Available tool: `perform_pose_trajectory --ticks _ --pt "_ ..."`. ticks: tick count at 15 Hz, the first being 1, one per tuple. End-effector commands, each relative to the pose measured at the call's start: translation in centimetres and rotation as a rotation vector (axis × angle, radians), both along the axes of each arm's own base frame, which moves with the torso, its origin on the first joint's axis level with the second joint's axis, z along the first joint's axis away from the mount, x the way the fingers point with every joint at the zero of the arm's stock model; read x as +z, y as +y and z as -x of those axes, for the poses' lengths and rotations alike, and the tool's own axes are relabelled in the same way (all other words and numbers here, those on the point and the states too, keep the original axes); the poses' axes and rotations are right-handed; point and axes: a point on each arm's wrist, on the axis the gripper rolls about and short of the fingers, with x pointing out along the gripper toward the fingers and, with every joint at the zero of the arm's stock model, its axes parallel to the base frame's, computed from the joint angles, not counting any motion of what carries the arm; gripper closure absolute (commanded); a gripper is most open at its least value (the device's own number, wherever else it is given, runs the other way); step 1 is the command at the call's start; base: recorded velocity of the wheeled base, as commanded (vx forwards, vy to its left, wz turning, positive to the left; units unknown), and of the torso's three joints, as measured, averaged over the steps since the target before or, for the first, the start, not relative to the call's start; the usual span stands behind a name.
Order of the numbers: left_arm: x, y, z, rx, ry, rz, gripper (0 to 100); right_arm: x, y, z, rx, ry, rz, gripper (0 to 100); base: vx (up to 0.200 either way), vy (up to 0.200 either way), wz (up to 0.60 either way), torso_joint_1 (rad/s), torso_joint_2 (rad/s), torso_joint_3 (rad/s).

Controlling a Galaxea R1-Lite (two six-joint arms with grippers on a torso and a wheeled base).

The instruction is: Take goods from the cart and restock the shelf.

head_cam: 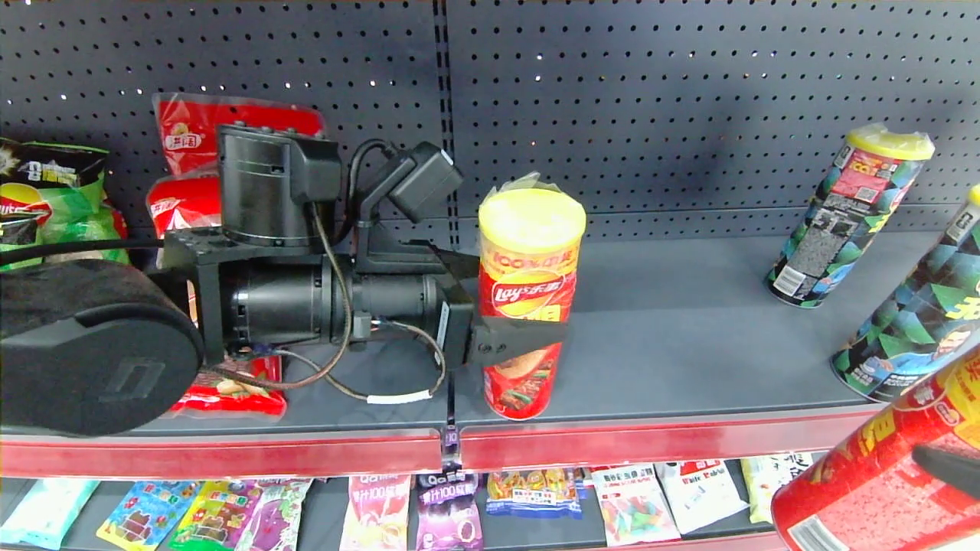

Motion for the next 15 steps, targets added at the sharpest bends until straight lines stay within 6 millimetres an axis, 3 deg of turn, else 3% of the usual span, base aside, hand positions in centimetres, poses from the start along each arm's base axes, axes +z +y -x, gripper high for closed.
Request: perform_pose_trajectory --ticks 1,5,6,7,8,10,15 --pt "0.1 0.9 0.8 0.017 -0.002 -0.002 0 0.7 0.5 -1.5 0.003 -0.009 -0.001 100 0.0 0.0 0.0 0.0 0.0 0.0" --pt "-1.0 4.0 2.0 0.082 0.031 -0.028 0 2.3 2.4 -6.8 0.007 -0.002 0.004 100 0.0 0.0 0.0 0.0 0.0 0.0" --pt "-1.0 4.0 2.0 0.082 0.031 -0.028 0 2.3 2.4 -6.8 0.007 -0.002 0.004 100 0.0 0.0 0.0 0.0 0.0 0.0" --pt "-1.5 5.2 2.9 0.099 0.044 -0.036 0 3.7 3.7 -9.5 0.031 -0.005 0.006 100 0.0 0.0 0.0 0.0 0.0 0.0" --pt "-1.6 5.5 3.1 0.107 0.048 -0.039 0 4.1 4.1 -10.0 0.04 -0.009 0.005 100 0.0 0.0 0.0 0.0 0.0 0.0" --pt "-2.0 7.2 3.9 0.146 0.057 -0.044 0 5.8 5.5 -13.1 0.044 -0.025 0.004 100 0.0 0.0 0.0 0.0 0.0 0.0" --pt "-2.1 9.4 4.7 0.221 0.053 -0.041 0 6.2 9.3 -19.6 0.101 -0.045 0.054 100 0.0 0.0 0.0 0.0 0.0 0.0"
